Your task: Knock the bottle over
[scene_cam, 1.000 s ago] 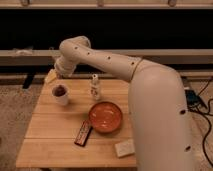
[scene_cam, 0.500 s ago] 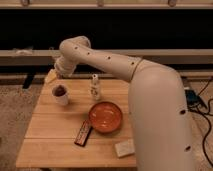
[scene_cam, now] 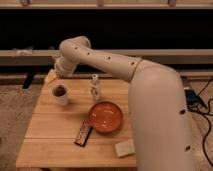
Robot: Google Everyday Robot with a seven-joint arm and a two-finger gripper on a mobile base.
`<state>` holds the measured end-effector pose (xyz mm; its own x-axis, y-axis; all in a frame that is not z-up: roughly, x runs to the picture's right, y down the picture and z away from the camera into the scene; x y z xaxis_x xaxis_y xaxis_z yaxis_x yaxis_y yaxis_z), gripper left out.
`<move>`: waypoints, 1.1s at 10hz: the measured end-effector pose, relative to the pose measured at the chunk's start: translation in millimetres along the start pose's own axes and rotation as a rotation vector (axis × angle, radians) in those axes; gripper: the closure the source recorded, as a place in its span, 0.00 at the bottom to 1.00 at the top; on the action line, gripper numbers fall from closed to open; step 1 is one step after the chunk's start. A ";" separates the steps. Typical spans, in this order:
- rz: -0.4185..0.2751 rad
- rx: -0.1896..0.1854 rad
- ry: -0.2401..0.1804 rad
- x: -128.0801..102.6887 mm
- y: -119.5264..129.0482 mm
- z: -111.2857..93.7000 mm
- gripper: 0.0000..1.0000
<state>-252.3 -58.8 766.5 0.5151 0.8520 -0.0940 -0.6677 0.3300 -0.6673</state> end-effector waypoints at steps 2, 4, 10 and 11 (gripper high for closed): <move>-0.010 -0.002 0.008 -2.1 -0.6 -1.9 0.20; -0.011 0.011 0.025 -6.0 -19.1 -8.4 0.20; 0.075 0.109 0.110 11.8 -133.0 -40.2 0.20; 0.091 0.133 0.130 20.7 -144.6 -43.6 0.20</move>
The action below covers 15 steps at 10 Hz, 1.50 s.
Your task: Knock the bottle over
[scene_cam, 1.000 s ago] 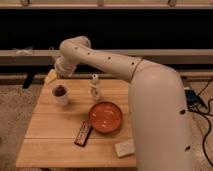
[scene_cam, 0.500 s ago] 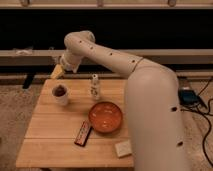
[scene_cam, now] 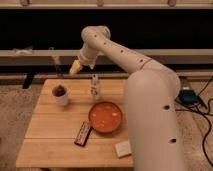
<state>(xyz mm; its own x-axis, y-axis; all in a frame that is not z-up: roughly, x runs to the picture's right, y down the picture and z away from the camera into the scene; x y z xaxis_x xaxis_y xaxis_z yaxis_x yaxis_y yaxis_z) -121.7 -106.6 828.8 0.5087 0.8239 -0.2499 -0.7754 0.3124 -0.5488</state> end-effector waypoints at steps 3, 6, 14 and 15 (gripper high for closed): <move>0.023 0.066 0.040 9.2 -18.3 1.8 0.20; 0.039 0.111 0.075 19.7 -31.2 2.3 0.20; 0.035 0.075 0.164 52.9 -0.4 16.4 0.20; 0.022 0.061 0.165 51.0 10.8 18.1 0.20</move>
<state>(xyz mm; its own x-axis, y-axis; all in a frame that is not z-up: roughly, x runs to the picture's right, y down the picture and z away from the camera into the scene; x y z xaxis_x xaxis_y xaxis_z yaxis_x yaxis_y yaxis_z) -110.9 -52.6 824.6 0.5417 0.7438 -0.3915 -0.8058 0.3271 -0.4936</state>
